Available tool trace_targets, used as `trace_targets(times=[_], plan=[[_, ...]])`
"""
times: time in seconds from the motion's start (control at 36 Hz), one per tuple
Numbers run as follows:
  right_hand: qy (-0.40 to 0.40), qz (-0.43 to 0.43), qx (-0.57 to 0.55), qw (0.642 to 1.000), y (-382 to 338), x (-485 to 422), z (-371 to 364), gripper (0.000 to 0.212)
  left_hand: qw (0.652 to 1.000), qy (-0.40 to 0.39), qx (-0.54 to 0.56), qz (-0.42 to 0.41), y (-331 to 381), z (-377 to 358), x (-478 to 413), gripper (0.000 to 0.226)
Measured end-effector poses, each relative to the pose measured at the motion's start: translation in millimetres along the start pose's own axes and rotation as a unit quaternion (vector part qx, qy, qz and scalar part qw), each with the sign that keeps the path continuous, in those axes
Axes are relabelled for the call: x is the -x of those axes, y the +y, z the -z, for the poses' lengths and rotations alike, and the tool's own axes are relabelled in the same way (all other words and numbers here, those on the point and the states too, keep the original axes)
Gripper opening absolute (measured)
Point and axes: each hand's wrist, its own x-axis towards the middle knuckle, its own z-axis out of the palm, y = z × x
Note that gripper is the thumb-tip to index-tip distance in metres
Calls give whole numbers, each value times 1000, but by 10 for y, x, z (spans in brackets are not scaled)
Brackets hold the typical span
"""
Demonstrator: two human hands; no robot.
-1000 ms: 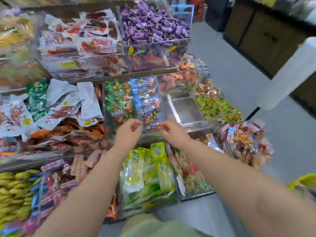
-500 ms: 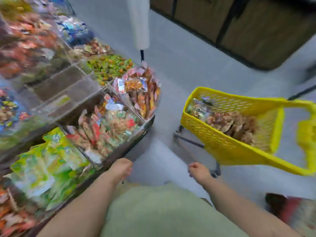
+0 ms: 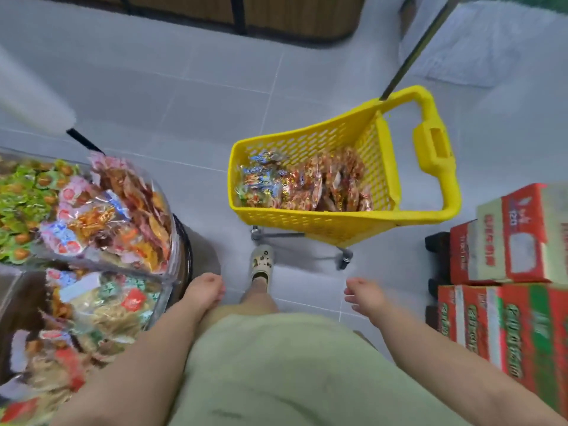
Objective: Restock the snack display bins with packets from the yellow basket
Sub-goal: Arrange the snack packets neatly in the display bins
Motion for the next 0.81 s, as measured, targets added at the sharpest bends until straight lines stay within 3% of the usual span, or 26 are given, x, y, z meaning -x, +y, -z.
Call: trace_targets(times=[0.25,0.53,0.64,0.72,0.81], plan=[[28,-22,-61,998,-902,-218,-212,18,997,-30,-47,-45,1163,407,-924,25],[43,4,-31,999,-1743,-624,-399,21,989,-75,-113,-53,2034,596,-1446,13],[19,20,50,998,-1952,-854,-581,32,990,-83,-110,-27,2065,540,-1554,13],[-23,58,152,986,-2137,-1082,-823,23,996,-80,-25,15,1968,491,-1645,14],[-79,95,232,965,-2286,-1297,-1147,33,996,-70,26,46,1860,440,-1720,11]])
